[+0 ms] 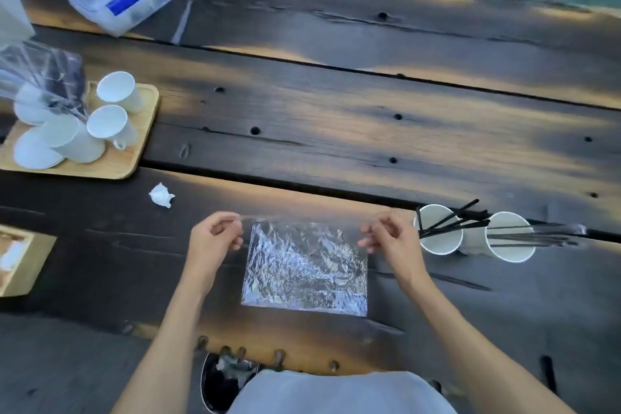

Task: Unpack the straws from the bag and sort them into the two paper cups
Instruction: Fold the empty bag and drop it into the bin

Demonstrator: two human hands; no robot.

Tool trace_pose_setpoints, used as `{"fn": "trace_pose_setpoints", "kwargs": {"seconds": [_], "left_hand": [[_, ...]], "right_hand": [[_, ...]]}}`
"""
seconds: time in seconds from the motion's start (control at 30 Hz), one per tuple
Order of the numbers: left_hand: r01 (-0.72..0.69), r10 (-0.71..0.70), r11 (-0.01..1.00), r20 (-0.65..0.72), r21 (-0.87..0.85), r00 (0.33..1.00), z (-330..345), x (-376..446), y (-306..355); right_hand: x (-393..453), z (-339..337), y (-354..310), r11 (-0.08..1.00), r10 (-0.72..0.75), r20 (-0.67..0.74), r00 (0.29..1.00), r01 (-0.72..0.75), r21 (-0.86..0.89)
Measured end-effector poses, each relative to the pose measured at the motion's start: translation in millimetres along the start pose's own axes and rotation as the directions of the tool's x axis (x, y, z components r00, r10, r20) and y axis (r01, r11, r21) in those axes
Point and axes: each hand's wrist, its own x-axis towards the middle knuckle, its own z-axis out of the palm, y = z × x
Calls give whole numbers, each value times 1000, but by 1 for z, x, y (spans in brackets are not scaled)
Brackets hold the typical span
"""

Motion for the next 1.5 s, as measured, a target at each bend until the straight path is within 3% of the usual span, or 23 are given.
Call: {"fn": "trace_pose_setpoints", "kwargs": {"seconds": [0.2, 0.4, 0.63, 0.87, 1.0, 1.1, 1.2, 1.3, 1.4, 1.5], "left_hand": [[79, -69, 990, 83, -121, 994, -13, -48, -41], [187, -176, 959, 69, -215, 982, -22, -68, -76], [238, -229, 944, 66, -228, 971, -27, -81, -98], [266, -276, 951, -46, -155, 960, -23, -85, -104], [163, -140, 981, -195, 109, 971, -10, -91, -100], [85, -83, 971, -21, 225, 996, 14, -99, -90], [34, -103, 955, 221, 293, 970, 41, -97, -91], [42, -158, 937, 313, 347, 936, 57, -90, -94], [182, -258, 941, 255, 286, 932, 60, -81, -86], [340, -359, 924, 92, 174, 929, 46, -72, -80]], "right_hand": [[-52, -12, 35, 983, 168, 34, 985, -170, 72], [-77, -13, 66, 938, 295, 21, 955, -294, 185], [-97, -13, 84, 934, 355, 11, 935, -355, 45], [-108, -6, 86, 919, 378, -78, 923, -384, -92], [-112, 4, 90, 886, 300, -210, 931, -353, -300], [-113, 25, 83, 868, 282, -183, 942, -332, -369], [-104, 59, 75, 912, 369, 48, 928, -352, -209], [-91, 91, 69, 897, 435, 144, 889, -414, -158], [-83, 100, 75, 849, 528, 154, 835, -526, -53], [-80, 76, 78, 803, 591, 82, 802, -595, 37]]}}
